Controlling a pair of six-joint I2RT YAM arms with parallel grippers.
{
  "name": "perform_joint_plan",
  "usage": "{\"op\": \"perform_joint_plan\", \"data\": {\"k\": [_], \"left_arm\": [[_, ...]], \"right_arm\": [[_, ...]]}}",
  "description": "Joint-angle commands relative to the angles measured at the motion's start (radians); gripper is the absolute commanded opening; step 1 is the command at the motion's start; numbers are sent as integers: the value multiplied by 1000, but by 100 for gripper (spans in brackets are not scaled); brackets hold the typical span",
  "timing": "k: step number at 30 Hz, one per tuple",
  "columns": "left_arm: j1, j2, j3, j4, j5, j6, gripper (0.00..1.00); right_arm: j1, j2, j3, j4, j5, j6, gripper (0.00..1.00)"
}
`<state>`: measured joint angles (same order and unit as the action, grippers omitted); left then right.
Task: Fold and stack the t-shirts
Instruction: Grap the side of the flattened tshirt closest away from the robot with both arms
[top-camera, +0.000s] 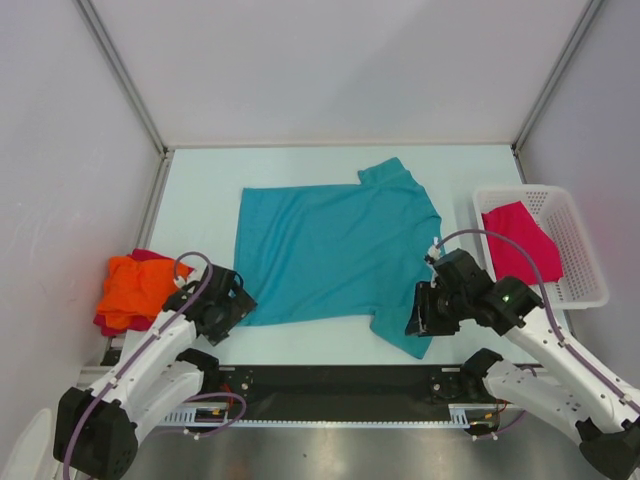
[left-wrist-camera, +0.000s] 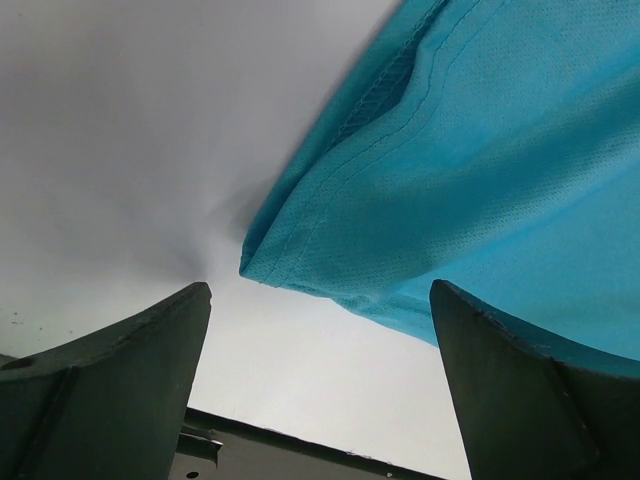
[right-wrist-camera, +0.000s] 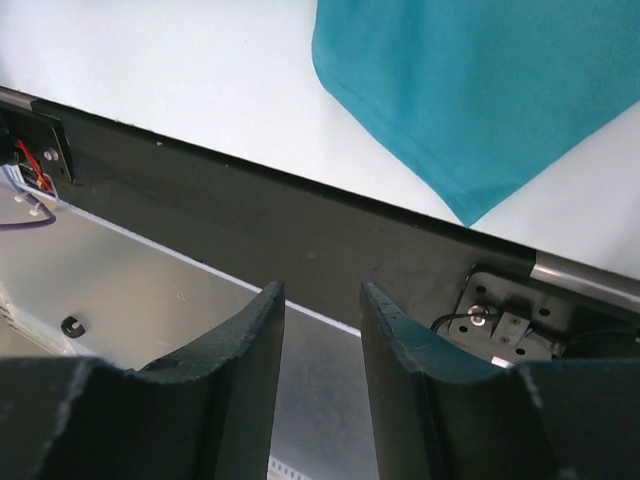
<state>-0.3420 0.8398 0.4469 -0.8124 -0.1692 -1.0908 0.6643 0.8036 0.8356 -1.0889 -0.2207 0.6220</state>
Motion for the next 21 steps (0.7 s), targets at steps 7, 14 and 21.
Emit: {"op": "perform_joint_plan", "data": {"k": [7,14,21], "left_arm": [[14,-8,4,59,37,23,96],[15,9,24,91,66,52,96],[18,-10,24,101,85,68,96]], "right_arm": [[14,-213,-202,-10,-38,217,54],[14,-204,-325,146,-60,308,51],[27,63,-216,66,219,209,51]]}}
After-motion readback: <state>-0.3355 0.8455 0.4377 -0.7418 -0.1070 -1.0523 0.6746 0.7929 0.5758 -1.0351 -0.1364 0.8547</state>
